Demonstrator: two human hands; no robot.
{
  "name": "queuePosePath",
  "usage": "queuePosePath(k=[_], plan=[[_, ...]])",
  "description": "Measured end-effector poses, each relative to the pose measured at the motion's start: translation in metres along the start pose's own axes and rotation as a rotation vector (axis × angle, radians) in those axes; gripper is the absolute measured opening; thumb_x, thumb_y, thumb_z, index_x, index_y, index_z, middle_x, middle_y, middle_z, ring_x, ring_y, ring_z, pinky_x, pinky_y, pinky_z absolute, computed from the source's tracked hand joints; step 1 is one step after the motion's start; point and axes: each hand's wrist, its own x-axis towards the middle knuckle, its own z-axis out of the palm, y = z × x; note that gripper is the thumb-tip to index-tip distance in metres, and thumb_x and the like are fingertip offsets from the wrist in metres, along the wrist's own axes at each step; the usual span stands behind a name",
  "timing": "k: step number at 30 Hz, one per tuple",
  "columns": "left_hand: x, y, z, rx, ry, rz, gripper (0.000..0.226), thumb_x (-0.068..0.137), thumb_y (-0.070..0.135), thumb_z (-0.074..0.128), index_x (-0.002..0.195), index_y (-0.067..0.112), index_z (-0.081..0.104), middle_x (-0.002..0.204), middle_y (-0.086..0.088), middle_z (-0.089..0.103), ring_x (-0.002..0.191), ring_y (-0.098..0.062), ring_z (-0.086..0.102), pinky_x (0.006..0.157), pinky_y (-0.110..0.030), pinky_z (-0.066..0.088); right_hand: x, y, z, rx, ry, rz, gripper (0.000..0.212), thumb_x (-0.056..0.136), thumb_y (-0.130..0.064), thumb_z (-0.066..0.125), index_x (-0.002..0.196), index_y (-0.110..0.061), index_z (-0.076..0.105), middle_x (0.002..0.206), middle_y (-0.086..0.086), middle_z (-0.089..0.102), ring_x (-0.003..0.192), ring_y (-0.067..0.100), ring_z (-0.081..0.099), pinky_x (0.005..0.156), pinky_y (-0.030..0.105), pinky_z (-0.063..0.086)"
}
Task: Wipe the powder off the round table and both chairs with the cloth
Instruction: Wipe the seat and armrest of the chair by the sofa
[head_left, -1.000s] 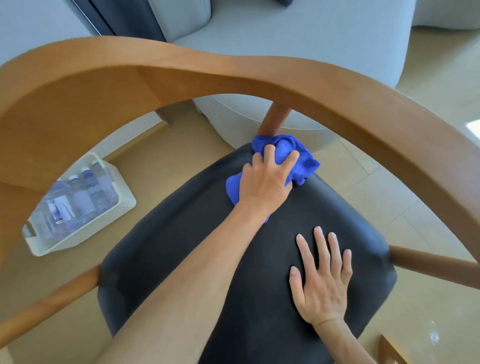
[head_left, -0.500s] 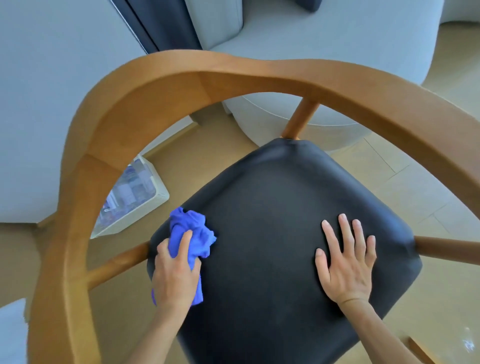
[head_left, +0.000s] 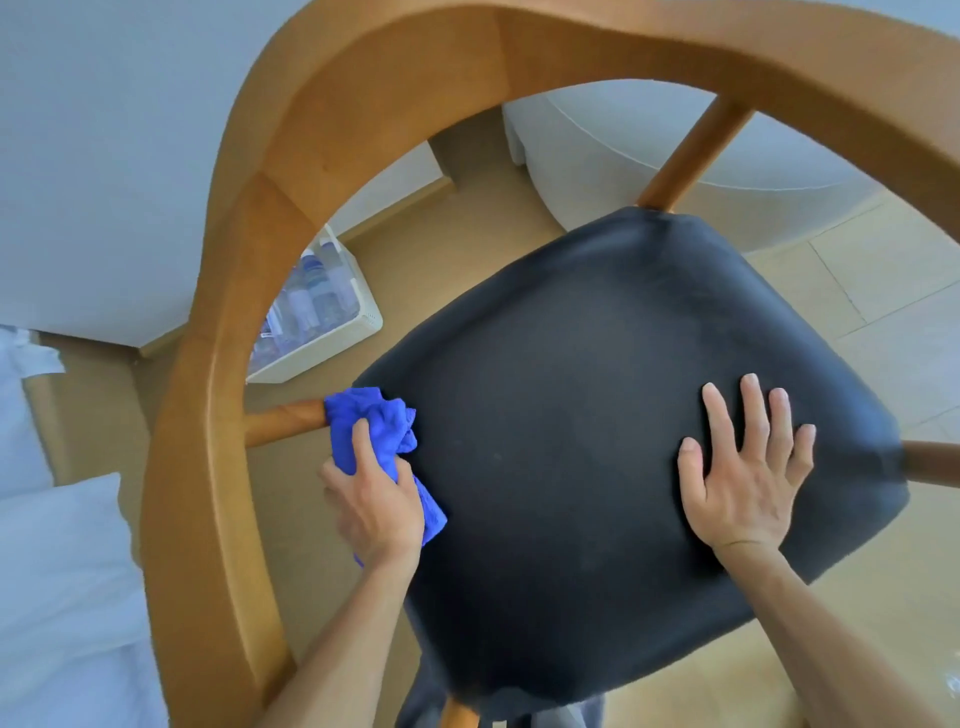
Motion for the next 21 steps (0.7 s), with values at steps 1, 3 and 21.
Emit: queuePosePath(k=[1,3,21], plan=[[-0.015,-0.007,0.001,-0.011,0.003,-0.039,0.049,0.087,0.018,0.057,0.131,0.031,0.040,0.109,-0.012,0.039,0.088,-0.036,0.051,0.067,-0.043,0.047,0.000,0.000,0.000,0.000,-0.006,0.002,0.059,0.090,-0.040,0.030,0.145,-0.020,0.038,0.158,0.009,0.019,0.146,0.032,0.011,0.117,0.054,0.003],[-0.054,-0.016,0.004,-0.035,-0.002,-0.136,0.050,0.088,0.019,0.057,0.134,0.028,0.039,0.107,-0.012,0.039,0.087,-0.036,0.051,0.065,-0.040,0.042,0.001,-0.001,-0.001,0.003,-0.018,0.003,0.060,0.090,-0.040,0.029,0.146,-0.019,0.037,0.158,0.008,0.018,0.146,0.032,0.010,0.117,0.054,0.004],[-0.039,0.047,0.020,-0.112,-0.010,-0.067,0.052,0.086,0.016,0.062,0.134,0.021,0.043,0.120,-0.019,0.035,0.092,-0.033,0.047,0.073,-0.042,0.048,0.001,0.001,-0.001,0.010,-0.004,0.017,0.061,0.090,-0.042,0.029,0.147,-0.020,0.037,0.159,0.007,0.017,0.147,0.030,0.009,0.118,0.052,0.001]])
